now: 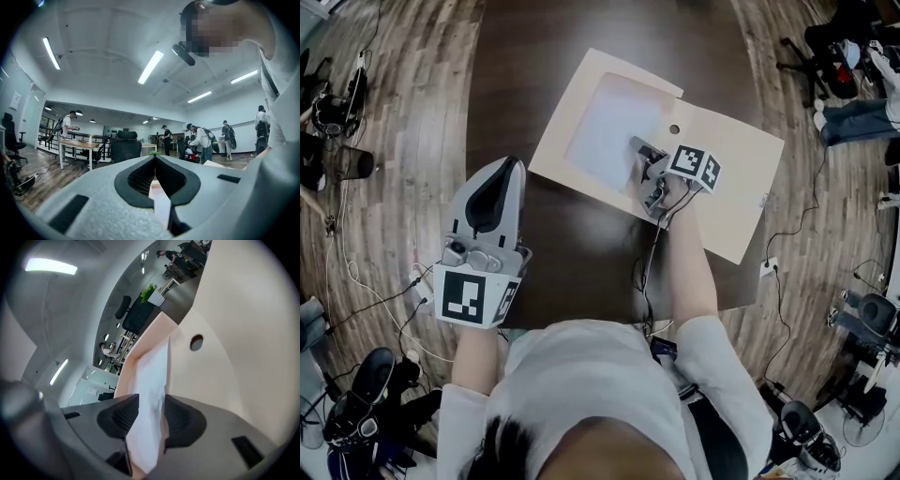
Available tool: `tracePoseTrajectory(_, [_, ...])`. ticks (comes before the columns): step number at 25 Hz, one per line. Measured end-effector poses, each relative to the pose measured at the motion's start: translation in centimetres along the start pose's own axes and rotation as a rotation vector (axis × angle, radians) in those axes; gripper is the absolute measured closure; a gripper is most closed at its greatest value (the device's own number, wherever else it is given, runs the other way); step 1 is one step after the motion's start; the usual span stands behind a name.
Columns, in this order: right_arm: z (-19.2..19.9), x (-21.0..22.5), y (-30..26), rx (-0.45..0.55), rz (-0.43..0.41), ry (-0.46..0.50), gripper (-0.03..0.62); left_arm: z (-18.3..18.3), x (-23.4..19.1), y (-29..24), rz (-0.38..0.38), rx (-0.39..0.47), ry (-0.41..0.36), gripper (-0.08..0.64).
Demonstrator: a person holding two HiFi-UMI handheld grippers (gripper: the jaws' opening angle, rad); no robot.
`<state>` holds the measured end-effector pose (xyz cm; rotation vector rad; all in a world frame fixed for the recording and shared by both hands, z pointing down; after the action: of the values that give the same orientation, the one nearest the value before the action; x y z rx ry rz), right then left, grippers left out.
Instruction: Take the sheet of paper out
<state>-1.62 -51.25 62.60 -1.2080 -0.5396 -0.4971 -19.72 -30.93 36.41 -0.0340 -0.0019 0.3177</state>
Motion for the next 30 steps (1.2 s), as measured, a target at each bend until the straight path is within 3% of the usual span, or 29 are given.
tracePoseTrajectory(13, [0.7,-3.3,-2.4,-0.102,-0.121,0.069,0.434,0.4,0.0,-0.7,-0.022,-0.019,0.001,0.551])
tracePoseTrajectory(16, [0.6,-3.9,-3.0,-0.104,-0.104,0.101,0.460,0.5,-0.1,-0.6,-0.028,-0.022,0.003,0.551])
tracePoseTrajectory(18, [0.5,-3.9,-3.3,-0.091,-0.071,0.122,0.550,0.4,-0.4,-0.5,-0.032,-0.024,0.003,0.551])
tracePoseTrajectory(19, [0.5,-3.8,-3.3,-0.084,-0.059,0.125,0.562,0.4,-0.5,-0.5,-0.033,-0.024,0.003,0.551])
tracePoseTrajectory(30, [0.3,-2.5,-0.9,-0.056,-0.021,0.074,0.578,-0.3,0.1,0.3,-0.025,-0.012,-0.005,0.551])
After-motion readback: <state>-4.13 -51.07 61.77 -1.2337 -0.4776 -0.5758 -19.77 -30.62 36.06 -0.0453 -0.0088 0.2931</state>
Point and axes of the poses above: the fingertips, and each gripper's own axes: y backward along the fingers, x to its right, z out of its underside, the point moved 4 cm from there along y, backward along the fingers, and after that the axes turned 15 degrees about z, right-handed, at the moved point
